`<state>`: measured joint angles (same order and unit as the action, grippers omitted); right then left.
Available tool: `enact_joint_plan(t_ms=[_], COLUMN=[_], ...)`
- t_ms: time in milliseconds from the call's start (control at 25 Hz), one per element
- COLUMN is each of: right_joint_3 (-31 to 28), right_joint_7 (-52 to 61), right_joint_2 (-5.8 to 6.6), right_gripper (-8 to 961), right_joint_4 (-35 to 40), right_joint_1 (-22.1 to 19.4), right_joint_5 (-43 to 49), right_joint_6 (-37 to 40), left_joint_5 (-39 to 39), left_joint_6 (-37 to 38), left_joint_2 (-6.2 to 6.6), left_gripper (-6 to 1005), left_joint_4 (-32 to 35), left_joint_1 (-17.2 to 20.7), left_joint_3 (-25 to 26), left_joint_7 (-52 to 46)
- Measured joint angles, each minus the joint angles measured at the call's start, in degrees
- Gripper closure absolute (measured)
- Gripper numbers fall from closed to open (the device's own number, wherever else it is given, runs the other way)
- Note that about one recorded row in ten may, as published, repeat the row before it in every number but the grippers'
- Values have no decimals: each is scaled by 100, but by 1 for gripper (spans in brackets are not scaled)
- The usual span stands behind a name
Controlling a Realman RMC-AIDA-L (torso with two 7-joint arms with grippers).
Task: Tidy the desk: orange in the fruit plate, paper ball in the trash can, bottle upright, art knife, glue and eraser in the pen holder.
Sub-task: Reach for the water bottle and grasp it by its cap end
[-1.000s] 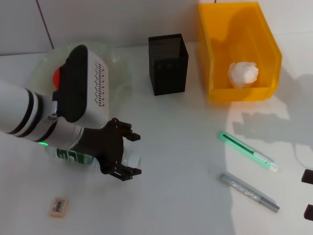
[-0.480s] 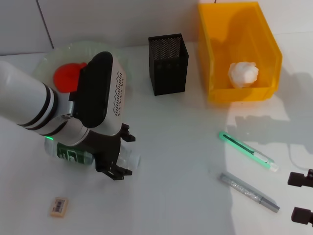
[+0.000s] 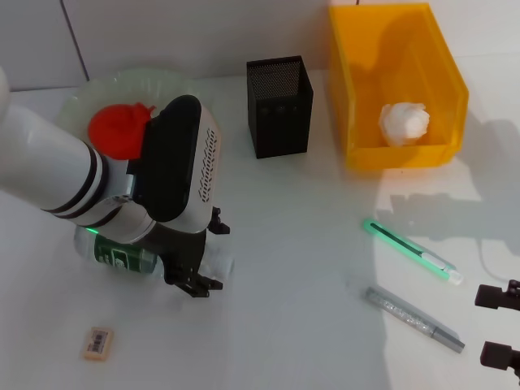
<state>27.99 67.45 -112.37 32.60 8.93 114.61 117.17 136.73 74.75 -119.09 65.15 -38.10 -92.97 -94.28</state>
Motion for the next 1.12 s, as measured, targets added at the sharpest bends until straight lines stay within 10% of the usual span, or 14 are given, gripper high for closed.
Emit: enact_joint_plan(t_ms=[1120], right_joint_3=[23], right_joint_7=[143], right_joint_2=[-85], right_gripper=[142], right_joint_4=[1], right_joint_1=[330], right_joint_5=[165], right_joint_6=[-188], left_joint_5=[9], left_joint_6=[-302], left_joint_2=[0], left_gripper=[488], left_joint_4=[-153], left_joint_1=[-28], left_joint_3=[-372], left_joint_7=[202])
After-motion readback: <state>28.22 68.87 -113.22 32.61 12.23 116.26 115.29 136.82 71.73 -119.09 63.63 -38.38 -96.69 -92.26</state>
